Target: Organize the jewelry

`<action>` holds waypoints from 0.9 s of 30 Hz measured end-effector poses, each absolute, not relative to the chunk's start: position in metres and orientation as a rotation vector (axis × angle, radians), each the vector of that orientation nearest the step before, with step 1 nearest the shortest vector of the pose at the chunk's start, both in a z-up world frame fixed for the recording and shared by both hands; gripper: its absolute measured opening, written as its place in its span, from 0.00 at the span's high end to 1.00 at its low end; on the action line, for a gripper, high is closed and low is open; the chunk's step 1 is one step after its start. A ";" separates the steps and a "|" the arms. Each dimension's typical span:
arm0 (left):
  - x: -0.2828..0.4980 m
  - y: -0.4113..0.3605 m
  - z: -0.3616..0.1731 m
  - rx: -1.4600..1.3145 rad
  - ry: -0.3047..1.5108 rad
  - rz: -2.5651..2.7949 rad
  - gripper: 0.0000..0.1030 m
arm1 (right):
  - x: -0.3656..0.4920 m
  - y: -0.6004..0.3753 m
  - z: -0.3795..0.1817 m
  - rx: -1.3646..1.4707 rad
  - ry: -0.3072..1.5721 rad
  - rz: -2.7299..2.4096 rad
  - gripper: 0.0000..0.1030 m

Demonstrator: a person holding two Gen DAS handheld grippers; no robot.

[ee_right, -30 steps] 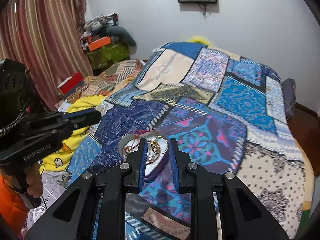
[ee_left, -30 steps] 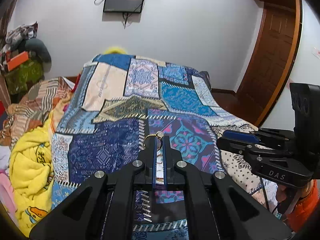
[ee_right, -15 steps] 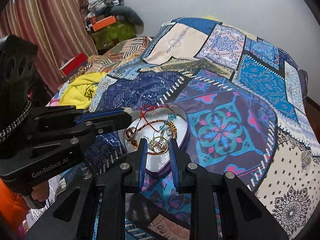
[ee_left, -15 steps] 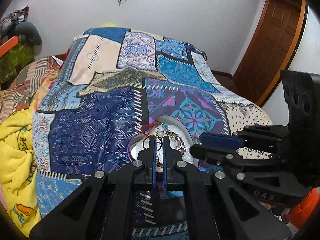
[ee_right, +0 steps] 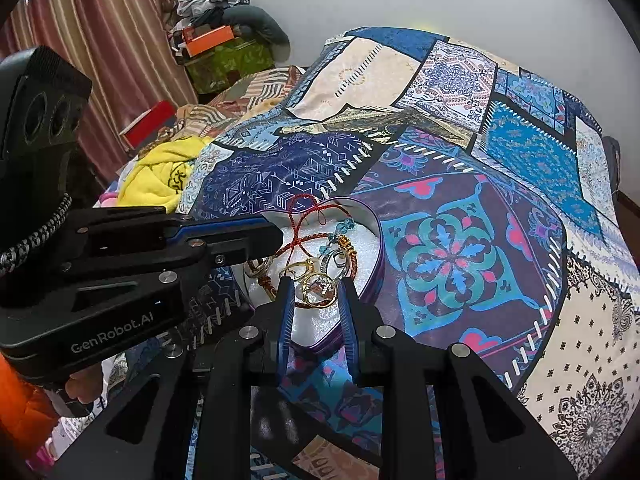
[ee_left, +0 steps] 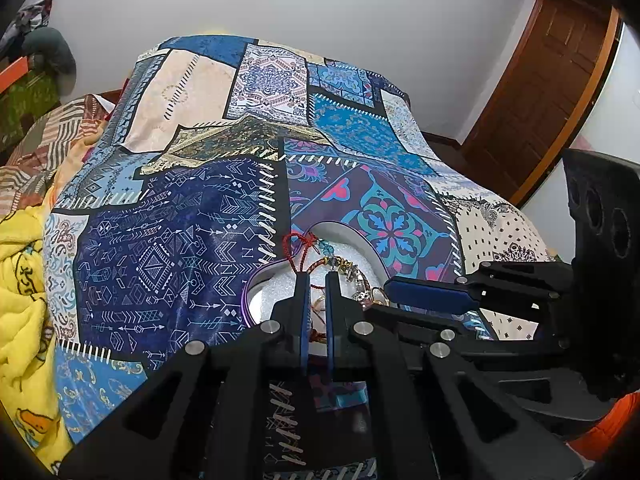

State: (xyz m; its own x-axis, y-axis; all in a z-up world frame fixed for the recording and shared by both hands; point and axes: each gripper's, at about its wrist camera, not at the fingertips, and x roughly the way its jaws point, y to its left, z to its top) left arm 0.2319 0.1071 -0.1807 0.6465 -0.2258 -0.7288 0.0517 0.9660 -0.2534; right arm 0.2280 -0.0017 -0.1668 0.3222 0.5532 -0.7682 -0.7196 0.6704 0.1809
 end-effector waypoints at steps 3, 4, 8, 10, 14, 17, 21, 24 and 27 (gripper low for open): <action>0.230 0.106 -0.178 -0.202 0.858 -0.150 0.90 | 0.227 -0.002 -0.165 -0.210 0.921 0.840 0.78; 0.229 0.105 -0.177 -0.194 0.857 -0.147 0.87 | 0.226 -0.003 -0.164 -0.208 0.918 0.839 0.76; 0.220 0.105 -0.164 -0.166 0.828 -0.127 0.75 | 0.224 -0.008 -0.157 -0.197 0.900 0.823 0.75; 0.216 0.106 -0.157 -0.159 0.814 -0.113 0.74 | 0.222 -0.013 -0.149 -0.178 0.888 0.814 0.75; 0.200 0.111 -0.133 -0.164 0.759 -0.074 0.74 | 0.216 -0.028 -0.124 -0.137 0.834 0.790 0.75; 0.185 0.114 -0.110 -0.168 0.705 -0.047 0.74 | 0.205 -0.041 -0.096 -0.102 0.764 0.772 0.75; 0.157 0.110 -0.069 -0.145 0.597 -0.009 0.74 | 0.176 -0.062 -0.047 -0.057 0.622 0.744 0.75; 0.129 0.103 -0.036 -0.125 0.497 0.018 0.74 | 0.148 -0.078 -0.009 -0.023 0.501 0.733 0.75; 0.097 0.092 -0.006 -0.100 0.402 0.038 0.74 | 0.111 -0.094 0.024 0.006 0.371 0.713 0.75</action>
State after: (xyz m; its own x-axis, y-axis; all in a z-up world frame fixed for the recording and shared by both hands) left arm 0.0969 0.0925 -0.0063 0.9197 0.0167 -0.3923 -0.0564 0.9943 -0.0900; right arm 0.1114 -0.0942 0.0239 0.6943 0.6395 -0.3302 -0.6373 0.7594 0.1308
